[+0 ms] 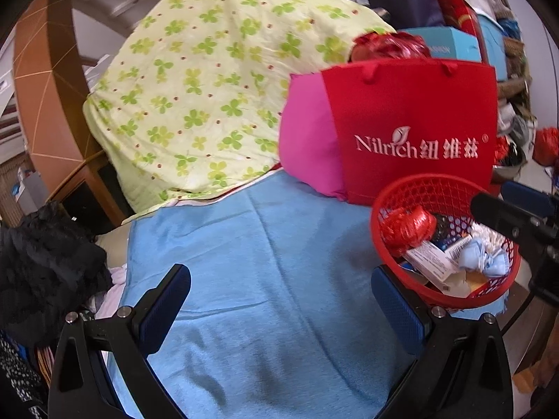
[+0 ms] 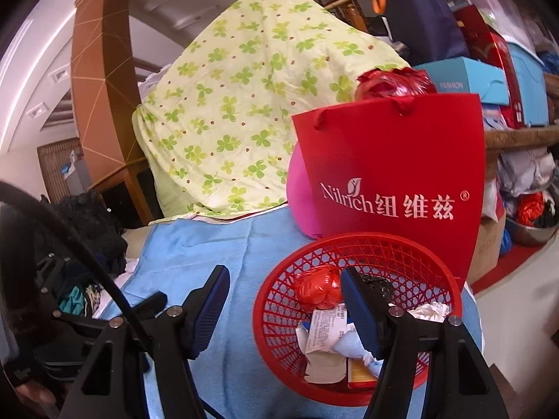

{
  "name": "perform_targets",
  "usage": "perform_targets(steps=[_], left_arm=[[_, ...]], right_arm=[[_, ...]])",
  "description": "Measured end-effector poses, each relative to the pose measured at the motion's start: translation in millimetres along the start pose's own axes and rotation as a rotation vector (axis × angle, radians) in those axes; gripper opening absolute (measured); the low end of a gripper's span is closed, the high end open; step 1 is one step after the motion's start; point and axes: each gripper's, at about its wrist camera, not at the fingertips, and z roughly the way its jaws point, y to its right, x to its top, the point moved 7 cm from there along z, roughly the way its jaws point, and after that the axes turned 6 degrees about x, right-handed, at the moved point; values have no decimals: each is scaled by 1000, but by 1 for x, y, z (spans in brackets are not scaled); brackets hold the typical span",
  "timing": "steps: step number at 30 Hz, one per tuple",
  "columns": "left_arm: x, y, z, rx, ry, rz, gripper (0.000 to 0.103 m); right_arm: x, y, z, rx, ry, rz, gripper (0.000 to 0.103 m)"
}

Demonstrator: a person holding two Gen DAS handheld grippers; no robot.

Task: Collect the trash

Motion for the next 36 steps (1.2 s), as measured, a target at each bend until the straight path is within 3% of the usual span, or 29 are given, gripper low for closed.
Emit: perform_targets(steps=[16, 36], left_arm=[[2, -46, -26, 32, 59, -106, 103], [-12, -82, -41, 55, 66, -178, 103]], right_arm=[[6, -42, -2, 22, -18, -65, 74], [8, -87, -8, 41, -18, -137, 75]])
